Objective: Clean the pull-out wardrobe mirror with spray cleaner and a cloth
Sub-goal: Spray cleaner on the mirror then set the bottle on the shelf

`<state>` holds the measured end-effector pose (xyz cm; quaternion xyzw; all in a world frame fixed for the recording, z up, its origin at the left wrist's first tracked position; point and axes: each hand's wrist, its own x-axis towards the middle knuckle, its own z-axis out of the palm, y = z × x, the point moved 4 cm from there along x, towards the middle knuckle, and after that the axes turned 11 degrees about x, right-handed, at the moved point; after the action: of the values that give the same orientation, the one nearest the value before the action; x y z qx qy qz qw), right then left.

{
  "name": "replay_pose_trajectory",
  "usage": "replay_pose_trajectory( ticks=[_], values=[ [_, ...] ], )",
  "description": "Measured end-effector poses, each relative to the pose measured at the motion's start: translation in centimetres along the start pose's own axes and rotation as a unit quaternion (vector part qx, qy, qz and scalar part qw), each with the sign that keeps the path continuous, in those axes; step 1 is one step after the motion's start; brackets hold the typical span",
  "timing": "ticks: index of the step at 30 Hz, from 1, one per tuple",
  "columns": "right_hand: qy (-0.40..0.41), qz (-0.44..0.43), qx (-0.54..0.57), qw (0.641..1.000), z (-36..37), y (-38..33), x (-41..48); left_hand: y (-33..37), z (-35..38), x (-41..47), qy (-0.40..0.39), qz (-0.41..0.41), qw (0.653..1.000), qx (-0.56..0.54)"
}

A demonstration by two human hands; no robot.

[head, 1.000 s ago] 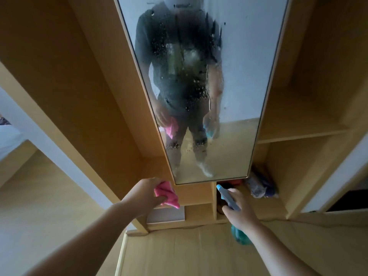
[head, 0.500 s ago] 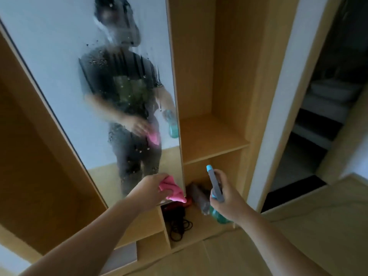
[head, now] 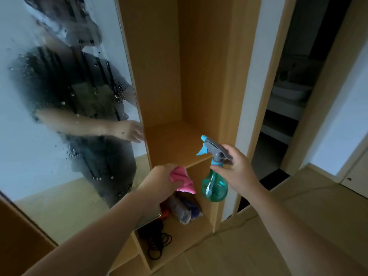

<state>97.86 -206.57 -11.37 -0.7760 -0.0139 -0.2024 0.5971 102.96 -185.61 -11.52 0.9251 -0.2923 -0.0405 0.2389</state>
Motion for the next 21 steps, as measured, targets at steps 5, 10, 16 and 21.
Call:
replay_pose_trajectory(
  ticks=[5, 10, 16, 21],
  values=[
    [-0.003, -0.005, -0.009, 1.000, 1.3, -0.6, 5.0, -1.0, -0.8, 4.5, 0.011, 0.012, 1.000, -0.002],
    [-0.001, -0.013, -0.032, 0.999, 2.1, -0.1, 10.1, -1.9, -1.5, 7.9, 0.012, 0.024, 0.999, -0.022],
    [0.005, -0.016, -0.054, 0.998, 2.8, 1.4, 16.2, -3.5, -0.4, 11.2, -0.018, -0.007, 0.999, -0.042],
    [-0.044, -0.024, -0.055, 0.997, 3.9, 4.4, 22.5, -4.6, 0.3, 14.0, 0.004, -0.077, 0.996, -0.042]
  ],
)
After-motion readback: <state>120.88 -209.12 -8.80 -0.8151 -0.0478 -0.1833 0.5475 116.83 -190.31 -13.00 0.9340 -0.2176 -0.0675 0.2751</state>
